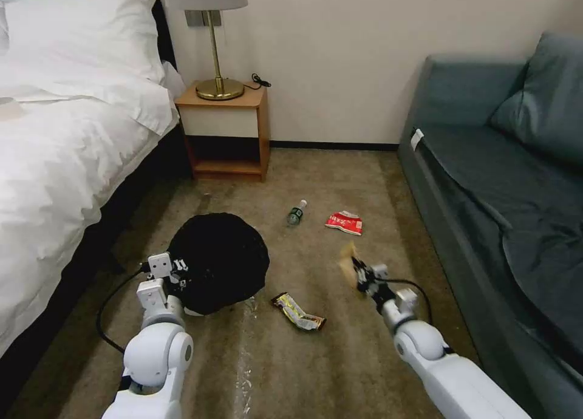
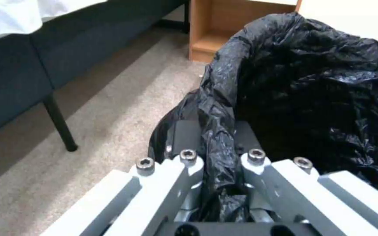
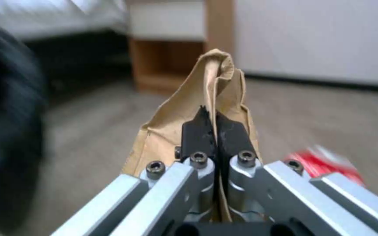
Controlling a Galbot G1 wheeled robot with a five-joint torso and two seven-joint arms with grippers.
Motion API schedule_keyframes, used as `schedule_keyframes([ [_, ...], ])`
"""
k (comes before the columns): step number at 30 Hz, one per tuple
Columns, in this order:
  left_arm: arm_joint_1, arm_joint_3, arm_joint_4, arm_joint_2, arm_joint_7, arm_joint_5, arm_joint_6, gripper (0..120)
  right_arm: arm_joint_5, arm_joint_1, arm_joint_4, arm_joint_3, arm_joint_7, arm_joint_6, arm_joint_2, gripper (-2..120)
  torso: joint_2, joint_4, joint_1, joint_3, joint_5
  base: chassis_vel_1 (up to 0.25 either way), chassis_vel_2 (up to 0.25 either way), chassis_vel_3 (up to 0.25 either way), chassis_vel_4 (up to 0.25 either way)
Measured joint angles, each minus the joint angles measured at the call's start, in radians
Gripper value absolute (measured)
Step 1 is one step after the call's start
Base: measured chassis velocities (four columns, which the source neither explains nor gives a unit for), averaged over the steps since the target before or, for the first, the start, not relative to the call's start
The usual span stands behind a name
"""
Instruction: Pick up the trash bin, then pick up the garbage on the floor and place it into the trash bin.
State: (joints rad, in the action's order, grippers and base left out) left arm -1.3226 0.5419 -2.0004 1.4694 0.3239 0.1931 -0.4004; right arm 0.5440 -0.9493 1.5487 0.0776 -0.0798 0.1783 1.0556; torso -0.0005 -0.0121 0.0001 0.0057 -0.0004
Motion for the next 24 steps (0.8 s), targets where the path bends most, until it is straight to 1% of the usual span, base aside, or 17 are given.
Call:
schedule_keyframes([
  [1,0.0,0.0,0.0,0.0,0.0,0.0,0.0,4,0.0,0.0,0.0,0.0,0.0,0.0,0.0,0,0.0,0.0,0.0,0.0,0.0,0.0,0.0,0.0,0.0],
  [3,0.002,-0.004,0.005,0.002,0.0,0.001,0.003,4,0.013,0.056,0.076,0.084,-0.055,-0.014,0.013,0,0.0,0.0002,0.0,0.0,0.0002,0.0,0.0,0.0,0.0],
  [4,0.002,-0.004,0.005,0.002,0.0,0.001,0.003,4,0.013,0.056,0.076,0.084,-0.055,-0.014,0.013,0,0.0,0.0002,0.0,0.0,0.0002,0.0,0.0,0.0,0.0],
  [6,0.008,-0.011,0.011,0.005,0.005,0.014,0.004,4,0.034,0.142,0.142,0.174,-0.097,-0.03,0.038,0,0.0,0.0,0.0,0.0,-0.0001,0.0,0.0,0.0,0.0],
  [9,0.009,-0.013,0.012,0.005,0.006,0.016,0.004,4,0.037,0.167,0.152,0.196,-0.105,-0.032,0.048,0,0.0,0.0,0.0,0.0,-0.0001,0.0,0.0,0.0,0.0],
  [11,0.012,-0.016,0.013,0.007,0.009,0.02,0.003,4,0.052,0.248,0.169,0.266,-0.133,-0.039,0.093,0,0.0,0.0002,0.0,0.0,-0.0002,0.0,0.0,0.0,0.0],
  [12,0.012,-0.016,0.013,0.007,0.009,0.02,0.003,4,0.052,0.248,0.169,0.266,-0.133,-0.039,0.093,0,0.0,0.0002,0.0,0.0,-0.0002,0.0,0.0,0.0,0.0],
  [14,0.012,-0.019,0.013,0.01,0.01,0.024,0.002,4,0.068,0.299,0.169,0.318,-0.149,-0.048,0.146,0,0.0,0.0003,0.0,0.0,-0.0002,0.0,0.0,0.0,0.0],
  [15,0.012,-0.019,0.013,0.01,0.01,0.024,0.002,4,0.068,0.299,0.169,0.318,-0.149,-0.048,0.146,0,0.0,0.0003,0.0,0.0,-0.0002,0.0,0.0,0.0,0.0],
  [17,0.011,-0.024,0.014,0.011,0.014,0.039,0.0,4,0.07,0.319,0.155,0.359,-0.157,-0.051,0.194,0,0.0,0.0002,0.0,0.0,0.0,0.0,0.0,0.0,0.0],
  [22,0.013,-0.034,0.002,0.011,0.018,0.058,-0.012,4,0.06,0.321,0.128,0.397,-0.156,-0.049,0.228,0,0.0,0.0002,0.0,0.0,0.0001,0.0,0.0,0.0,0.0],
  [24,0.015,-0.041,-0.006,0.012,0.021,0.065,-0.019,4,0.049,0.313,0.108,0.406,-0.141,-0.04,0.237,0,0.0,0.0,0.0,0.0,0.0001,0.0,0.0,0.0,0.0],
])
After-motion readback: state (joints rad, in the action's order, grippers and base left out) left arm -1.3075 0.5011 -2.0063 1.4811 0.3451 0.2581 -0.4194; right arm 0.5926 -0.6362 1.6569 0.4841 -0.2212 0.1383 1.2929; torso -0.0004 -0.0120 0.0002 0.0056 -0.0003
